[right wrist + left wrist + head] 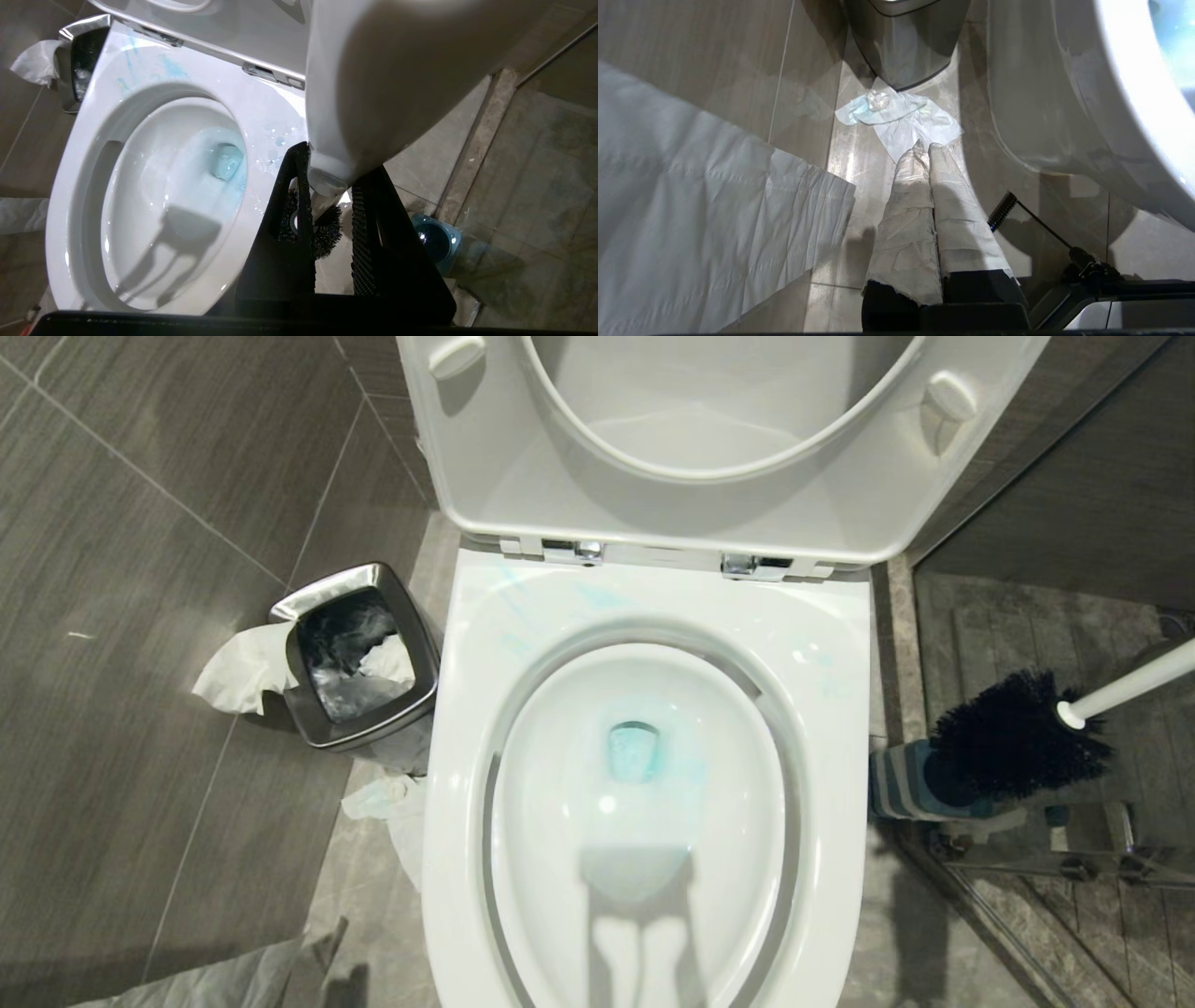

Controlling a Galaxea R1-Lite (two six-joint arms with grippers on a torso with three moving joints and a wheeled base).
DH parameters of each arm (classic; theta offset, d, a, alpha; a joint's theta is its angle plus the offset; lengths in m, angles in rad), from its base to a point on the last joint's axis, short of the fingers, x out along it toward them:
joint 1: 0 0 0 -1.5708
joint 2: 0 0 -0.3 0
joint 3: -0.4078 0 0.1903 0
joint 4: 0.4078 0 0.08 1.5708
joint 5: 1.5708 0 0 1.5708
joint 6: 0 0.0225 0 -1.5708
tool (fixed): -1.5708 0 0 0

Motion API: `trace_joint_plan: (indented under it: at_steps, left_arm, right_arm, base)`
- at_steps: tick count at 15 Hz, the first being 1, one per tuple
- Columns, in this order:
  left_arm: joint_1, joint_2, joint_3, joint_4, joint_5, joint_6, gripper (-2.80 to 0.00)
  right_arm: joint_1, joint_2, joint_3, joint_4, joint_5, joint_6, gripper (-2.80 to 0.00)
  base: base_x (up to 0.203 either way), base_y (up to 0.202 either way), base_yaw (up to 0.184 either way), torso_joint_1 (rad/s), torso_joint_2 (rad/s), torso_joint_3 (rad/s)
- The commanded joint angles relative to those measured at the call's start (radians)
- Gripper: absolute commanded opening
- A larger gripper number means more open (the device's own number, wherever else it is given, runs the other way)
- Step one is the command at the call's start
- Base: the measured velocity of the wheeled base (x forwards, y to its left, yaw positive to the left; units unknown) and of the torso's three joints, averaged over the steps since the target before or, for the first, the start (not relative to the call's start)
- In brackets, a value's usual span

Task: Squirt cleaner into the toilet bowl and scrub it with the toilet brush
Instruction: Scrub the toilet bowl

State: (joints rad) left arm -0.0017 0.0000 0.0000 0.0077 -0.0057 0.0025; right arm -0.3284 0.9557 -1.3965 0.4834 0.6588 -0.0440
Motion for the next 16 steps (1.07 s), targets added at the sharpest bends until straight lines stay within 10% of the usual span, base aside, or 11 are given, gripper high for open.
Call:
trace_joint_plan:
  at_steps: [1,12,16]
  left_arm:
    - [0.0,0.0,0.002,0.0,0.0,-0.001,-2.8]
    - [0.0,0.0,0.002,0.0,0.0,0.004,-2.8]
    - [0.0,0.0,0.002,0.0,0.001,0.004,-2.8]
  right_arm:
    - [0.022,0.015,-0.007,0.003,0.005,0.0,-2.8]
    - [0.222,0.061,-0.072,0.125,-0.007,-0.136,-2.8]
    - [0.419,0.176,-0.162,0.116,-0.165,-0.139,-2.8]
  base:
    - [0.0,0.0,0.0,0.003,0.0,0.176]
    - [0.0,0.0,0.0,0.002,0.0,0.198]
    - [0.0,0.0,0.0,0.001,0.0,0.2]
